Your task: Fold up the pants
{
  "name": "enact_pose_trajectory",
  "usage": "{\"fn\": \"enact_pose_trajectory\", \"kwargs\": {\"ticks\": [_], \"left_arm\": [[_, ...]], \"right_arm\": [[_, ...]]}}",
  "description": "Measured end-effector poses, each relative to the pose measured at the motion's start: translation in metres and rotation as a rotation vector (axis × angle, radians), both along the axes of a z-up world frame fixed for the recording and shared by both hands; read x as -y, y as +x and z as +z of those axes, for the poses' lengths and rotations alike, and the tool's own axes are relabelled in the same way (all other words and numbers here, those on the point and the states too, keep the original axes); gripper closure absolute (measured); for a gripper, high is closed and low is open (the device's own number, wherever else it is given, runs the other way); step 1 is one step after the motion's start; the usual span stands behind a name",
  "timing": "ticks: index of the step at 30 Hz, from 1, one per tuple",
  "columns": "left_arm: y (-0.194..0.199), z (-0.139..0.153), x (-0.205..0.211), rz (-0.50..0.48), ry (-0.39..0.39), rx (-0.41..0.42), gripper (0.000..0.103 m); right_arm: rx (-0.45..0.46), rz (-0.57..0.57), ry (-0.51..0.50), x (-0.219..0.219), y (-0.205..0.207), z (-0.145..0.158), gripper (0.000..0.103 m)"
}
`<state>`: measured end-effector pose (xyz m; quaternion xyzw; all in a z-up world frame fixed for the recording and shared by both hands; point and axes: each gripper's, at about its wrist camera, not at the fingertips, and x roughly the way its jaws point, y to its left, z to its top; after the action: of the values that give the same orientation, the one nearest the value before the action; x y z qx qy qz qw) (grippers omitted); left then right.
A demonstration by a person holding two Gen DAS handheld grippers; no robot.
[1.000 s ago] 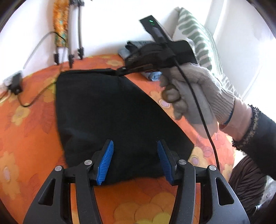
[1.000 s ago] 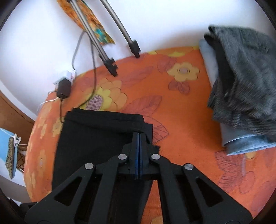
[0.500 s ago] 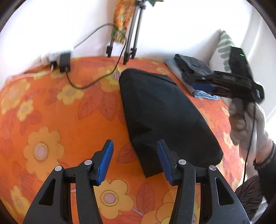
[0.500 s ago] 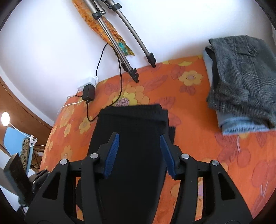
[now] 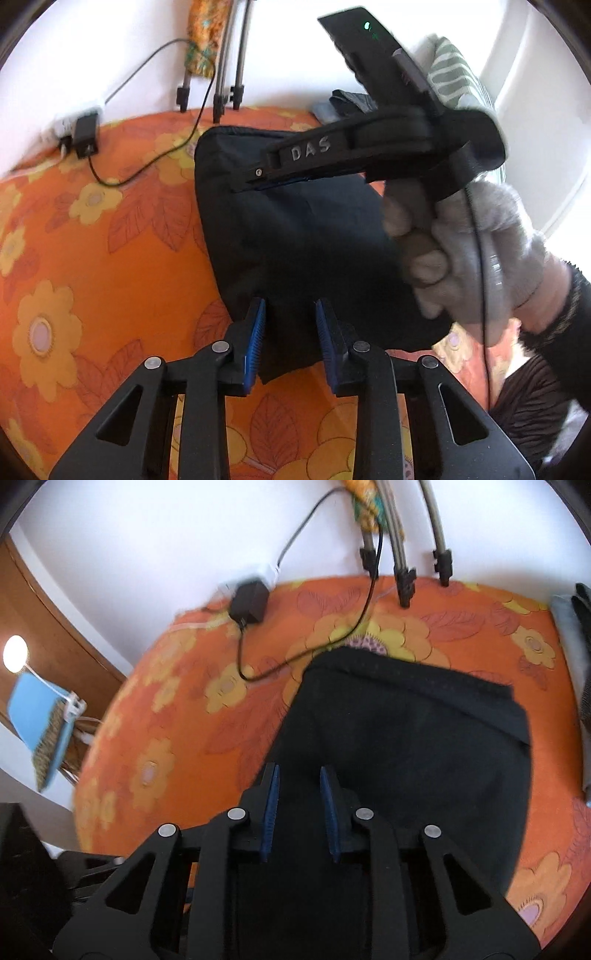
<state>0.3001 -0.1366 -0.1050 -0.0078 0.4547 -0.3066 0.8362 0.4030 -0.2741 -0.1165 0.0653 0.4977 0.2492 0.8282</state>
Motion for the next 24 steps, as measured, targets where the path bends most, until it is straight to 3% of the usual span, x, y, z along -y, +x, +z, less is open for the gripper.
{"fn": "enact_pose_trajectory", "kwargs": {"ticks": [2,4,7,12,14,16,18,24], "left_arm": [[0.002,-0.005,-0.007,0.009,-0.032,-0.045,0.076],[-0.003,-0.008,-0.008,0.010,-0.024,-0.032,0.076],[-0.011,-0.008,-0.002,-0.009,0.017,-0.014,0.074],[-0.013,0.005,-0.008,-0.022,0.022,-0.047,0.070],[-0.011,0.020,-0.012,0.008,0.019,0.006,0.070],[-0.004,0.028,-0.015,0.038,0.004,0.023,0.066],[0.005,0.033,-0.016,0.076,-0.008,0.021,0.059],[0.024,0.034,-0.010,0.163,0.015,0.018,0.053]], "right_arm": [[-0.012,-0.011,0.001,0.001,0.004,-0.007,0.084],[-0.020,-0.026,0.014,0.005,0.006,-0.010,0.090],[-0.025,-0.032,0.017,0.008,0.006,-0.013,0.091],[-0.006,-0.071,0.033,0.021,-0.002,0.001,0.086],[0.005,-0.103,0.053,0.037,-0.011,0.014,0.075],[0.035,-0.161,0.065,0.060,-0.025,0.029,0.050],[0.063,-0.218,0.075,0.082,-0.040,0.041,0.046],[0.076,-0.343,0.081,0.125,-0.074,0.049,0.040]]}}
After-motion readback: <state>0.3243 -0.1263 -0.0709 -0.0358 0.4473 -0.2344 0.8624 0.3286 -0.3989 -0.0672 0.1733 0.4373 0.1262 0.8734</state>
